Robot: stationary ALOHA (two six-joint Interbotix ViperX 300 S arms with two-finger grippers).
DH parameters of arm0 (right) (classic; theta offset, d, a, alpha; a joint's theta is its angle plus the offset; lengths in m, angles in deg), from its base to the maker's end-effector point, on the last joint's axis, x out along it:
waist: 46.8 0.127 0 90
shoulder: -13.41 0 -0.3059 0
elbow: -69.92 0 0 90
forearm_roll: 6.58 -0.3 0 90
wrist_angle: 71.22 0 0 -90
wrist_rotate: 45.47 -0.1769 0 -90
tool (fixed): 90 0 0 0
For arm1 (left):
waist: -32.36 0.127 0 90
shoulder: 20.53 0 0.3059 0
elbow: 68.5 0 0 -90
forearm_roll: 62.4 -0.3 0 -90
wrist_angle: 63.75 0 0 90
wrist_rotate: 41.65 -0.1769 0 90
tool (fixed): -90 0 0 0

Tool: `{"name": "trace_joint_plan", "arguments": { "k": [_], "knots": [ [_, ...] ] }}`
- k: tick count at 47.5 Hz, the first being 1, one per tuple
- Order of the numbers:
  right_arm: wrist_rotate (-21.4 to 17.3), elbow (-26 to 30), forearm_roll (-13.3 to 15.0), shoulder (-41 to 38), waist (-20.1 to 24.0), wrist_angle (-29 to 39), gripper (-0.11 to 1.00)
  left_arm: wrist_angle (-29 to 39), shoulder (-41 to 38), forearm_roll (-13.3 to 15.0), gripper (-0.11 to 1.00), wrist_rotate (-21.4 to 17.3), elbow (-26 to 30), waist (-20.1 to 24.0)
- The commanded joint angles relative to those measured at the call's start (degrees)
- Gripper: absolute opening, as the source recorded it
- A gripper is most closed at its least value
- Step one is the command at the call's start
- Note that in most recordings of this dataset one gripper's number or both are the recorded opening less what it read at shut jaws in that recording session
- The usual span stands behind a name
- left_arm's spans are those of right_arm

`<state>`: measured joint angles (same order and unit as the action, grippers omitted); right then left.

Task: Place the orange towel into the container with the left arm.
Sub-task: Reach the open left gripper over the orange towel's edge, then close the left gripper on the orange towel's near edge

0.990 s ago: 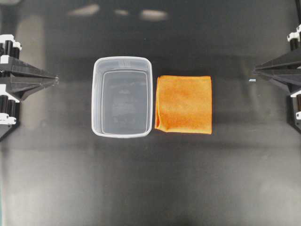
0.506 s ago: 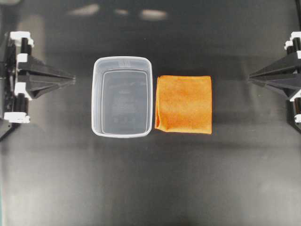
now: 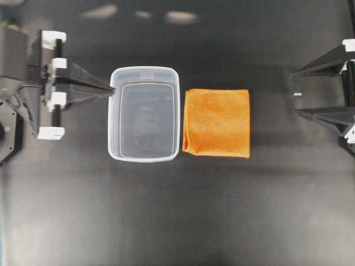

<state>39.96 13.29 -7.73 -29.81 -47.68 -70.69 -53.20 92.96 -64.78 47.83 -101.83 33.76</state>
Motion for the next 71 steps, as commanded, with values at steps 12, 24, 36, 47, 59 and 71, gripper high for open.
{"name": "trace_joint_plan", "arguments": {
  "k": [12, 24, 36, 47, 59, 71],
  "knots": [
    [-0.1, 0.9, -0.2, 3.3, 0.2, 1.5, 0.78, 13.9, -15.6, -0.3, 0.43, -0.5, 17.5, 0.7],
    [-0.1, 0.9, -0.2, 6.1, -0.1, 7.6, 0.78, 18.5, -29.0, -0.3, 0.81, -2.3, 30.4, 0.0],
    [-0.1, 0.6, -0.2, 9.4, -0.2, 7.8, 0.78, 28.6, -42.6, -0.3, 0.86, -6.9, 43.1, -0.6],
    [-0.1, 0.2, -0.2, 11.0, -0.2, 8.1, 0.78, 33.1, -52.4, -0.3, 0.91, -7.8, 50.4, -1.0],
    [-0.2, 0.1, -0.3, 11.1, -0.2, 8.1, 0.78, 32.5, -59.2, -0.3, 0.91, -7.5, 53.2, -0.1],
    [-1.9, 0.1, -0.2, 11.1, -0.2, 8.1, 0.78, 31.8, -64.7, -0.3, 0.91, -7.3, 52.9, 0.6]
  ]
}}
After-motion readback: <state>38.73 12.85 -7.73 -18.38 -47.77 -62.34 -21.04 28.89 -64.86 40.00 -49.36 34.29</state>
